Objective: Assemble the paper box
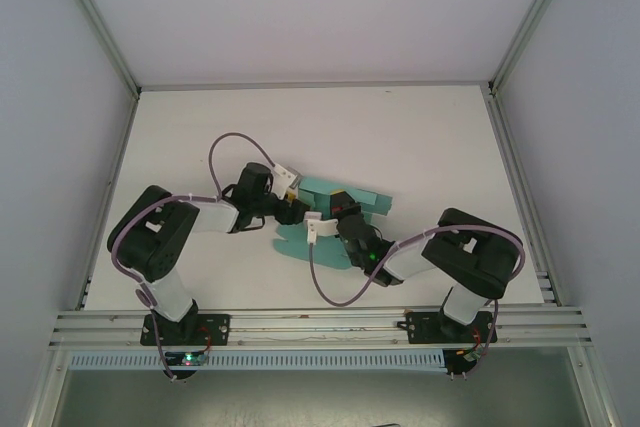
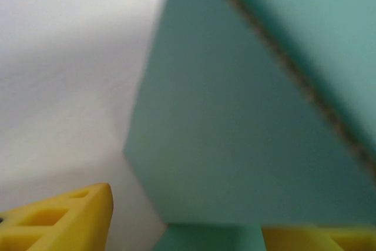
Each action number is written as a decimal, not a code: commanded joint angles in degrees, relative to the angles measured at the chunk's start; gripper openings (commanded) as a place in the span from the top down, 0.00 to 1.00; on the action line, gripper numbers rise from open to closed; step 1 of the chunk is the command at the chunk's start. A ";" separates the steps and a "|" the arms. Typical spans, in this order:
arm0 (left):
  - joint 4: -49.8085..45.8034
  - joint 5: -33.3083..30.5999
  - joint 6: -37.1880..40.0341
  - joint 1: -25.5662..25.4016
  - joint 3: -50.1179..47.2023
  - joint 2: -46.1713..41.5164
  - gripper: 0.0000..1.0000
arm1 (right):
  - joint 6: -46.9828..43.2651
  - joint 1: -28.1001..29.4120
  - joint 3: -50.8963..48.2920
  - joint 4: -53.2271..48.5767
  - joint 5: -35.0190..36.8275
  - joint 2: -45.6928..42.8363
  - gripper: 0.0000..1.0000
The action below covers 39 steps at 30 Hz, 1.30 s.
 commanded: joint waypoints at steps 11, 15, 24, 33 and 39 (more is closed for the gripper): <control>14.51 -7.00 2.97 -1.58 -0.38 -1.22 0.63 | 10.54 1.56 2.83 -21.67 -5.27 -0.56 1.00; 15.04 -7.70 1.58 -1.72 0.02 -0.72 0.69 | 12.77 1.34 3.54 -24.21 -5.77 -0.61 1.00; 17.36 -21.57 -4.21 -3.90 0.10 -0.12 0.91 | 18.26 1.06 4.86 -26.39 -6.18 -0.61 1.00; 15.77 -38.35 -10.74 -6.76 2.96 4.16 1.00 | 21.68 0.44 5.08 -27.84 -6.53 0.45 1.00; 31.78 -29.17 -7.83 -6.38 -3.77 5.17 0.90 | 23.74 -1.04 4.84 -30.29 -8.99 -0.72 1.00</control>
